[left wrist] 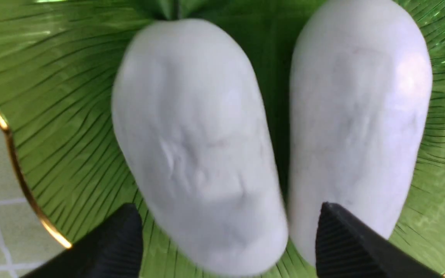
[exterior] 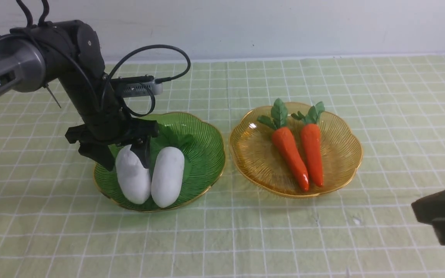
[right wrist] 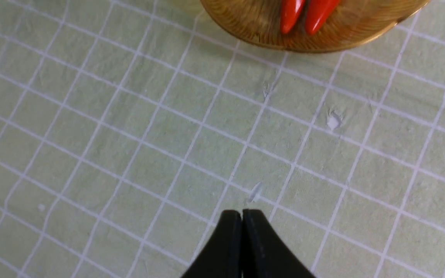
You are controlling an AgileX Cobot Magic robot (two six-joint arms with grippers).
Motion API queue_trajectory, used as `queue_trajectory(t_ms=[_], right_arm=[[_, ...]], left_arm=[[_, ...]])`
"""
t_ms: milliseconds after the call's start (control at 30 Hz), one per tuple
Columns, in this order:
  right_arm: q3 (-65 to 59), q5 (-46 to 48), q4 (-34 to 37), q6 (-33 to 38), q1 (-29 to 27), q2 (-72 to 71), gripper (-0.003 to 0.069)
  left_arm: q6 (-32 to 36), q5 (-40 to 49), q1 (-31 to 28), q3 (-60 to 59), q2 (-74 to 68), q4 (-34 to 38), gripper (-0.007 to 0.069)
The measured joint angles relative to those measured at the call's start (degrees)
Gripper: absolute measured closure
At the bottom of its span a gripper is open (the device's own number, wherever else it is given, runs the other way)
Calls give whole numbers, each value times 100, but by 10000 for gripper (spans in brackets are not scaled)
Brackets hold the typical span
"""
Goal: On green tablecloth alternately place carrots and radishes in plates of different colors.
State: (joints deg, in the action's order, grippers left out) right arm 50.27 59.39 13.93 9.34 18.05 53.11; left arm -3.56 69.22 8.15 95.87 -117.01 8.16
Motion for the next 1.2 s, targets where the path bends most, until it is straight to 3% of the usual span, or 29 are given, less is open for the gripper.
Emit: queue_trajectory(t_ms=[300, 433, 767, 933, 1200], right_arm=[[-27, 75, -457, -481, 0, -1962, 673], [-349, -679, -823, -646, 0, -2714, 673], [-2590, -4070, -995, -714, 0, -3520, 673], [-2758, -4537, -995, -718, 0, -3520, 673], [-2787, -4546, -995, -718, 0, -3520, 673]], left_arm=[[12, 5, 5, 0, 41, -6, 86], [12, 5, 5, 0, 46, -6, 86], [12, 5, 5, 0, 46, -6, 86], [12, 5, 5, 0, 46, -6, 86], [12, 5, 5, 0, 46, -6, 117]])
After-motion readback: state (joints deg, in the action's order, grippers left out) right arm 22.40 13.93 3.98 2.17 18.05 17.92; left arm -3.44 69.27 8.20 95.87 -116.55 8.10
